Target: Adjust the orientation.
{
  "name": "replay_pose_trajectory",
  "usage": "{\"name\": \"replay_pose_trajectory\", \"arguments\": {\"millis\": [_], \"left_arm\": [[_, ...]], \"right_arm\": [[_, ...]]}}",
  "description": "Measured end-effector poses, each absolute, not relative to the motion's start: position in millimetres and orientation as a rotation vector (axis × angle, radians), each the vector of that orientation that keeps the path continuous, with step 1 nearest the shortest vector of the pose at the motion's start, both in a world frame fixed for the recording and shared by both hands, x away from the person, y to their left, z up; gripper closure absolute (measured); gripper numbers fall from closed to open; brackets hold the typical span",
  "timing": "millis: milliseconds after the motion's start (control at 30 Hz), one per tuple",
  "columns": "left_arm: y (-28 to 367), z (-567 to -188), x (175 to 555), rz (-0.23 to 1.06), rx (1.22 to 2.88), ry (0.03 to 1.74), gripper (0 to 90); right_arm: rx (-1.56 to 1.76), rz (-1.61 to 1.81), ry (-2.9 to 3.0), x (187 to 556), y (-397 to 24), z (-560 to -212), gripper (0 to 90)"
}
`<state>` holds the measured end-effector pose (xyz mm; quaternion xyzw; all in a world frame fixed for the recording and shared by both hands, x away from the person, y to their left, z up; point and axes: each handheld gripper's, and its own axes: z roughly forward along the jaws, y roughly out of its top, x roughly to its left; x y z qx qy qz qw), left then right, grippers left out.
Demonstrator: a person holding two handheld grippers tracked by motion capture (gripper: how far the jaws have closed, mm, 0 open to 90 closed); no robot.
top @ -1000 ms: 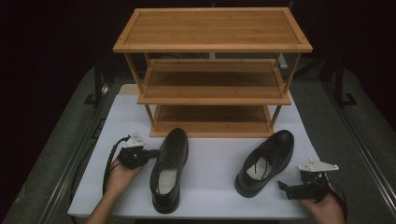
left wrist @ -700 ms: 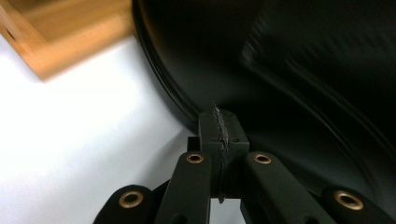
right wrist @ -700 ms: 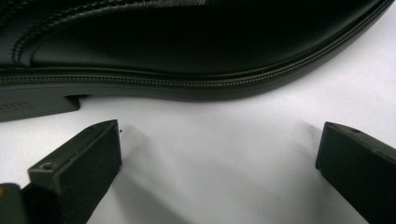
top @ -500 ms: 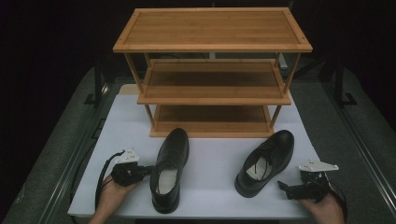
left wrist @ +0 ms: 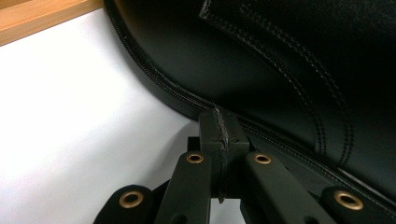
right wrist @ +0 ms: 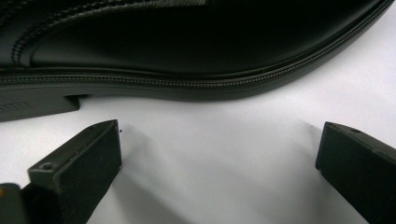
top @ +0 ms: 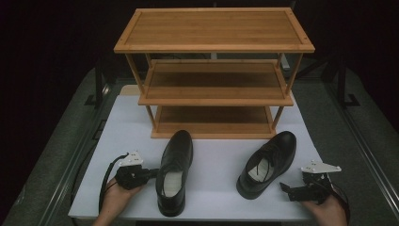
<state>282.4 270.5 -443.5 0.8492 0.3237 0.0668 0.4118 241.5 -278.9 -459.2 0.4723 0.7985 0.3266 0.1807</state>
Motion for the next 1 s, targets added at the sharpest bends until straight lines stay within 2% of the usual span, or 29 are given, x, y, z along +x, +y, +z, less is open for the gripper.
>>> {"name": "replay_pose_trajectory", "arguments": {"millis": [300, 1000], "left_arm": [[241.9, -444.6, 284.8, 0.108, 2.132, 0.787, 90.0], [225.2, -444.1, 277.5, 0.074, 2.119, 0.753, 90.0]], "right_arm": [[1.336, 0.923, 2.255, 241.4, -278.8, -459.1, 0.0], [1.336, 0.922, 2.256, 241.5, -278.8, -459.1, 0.0]]}}
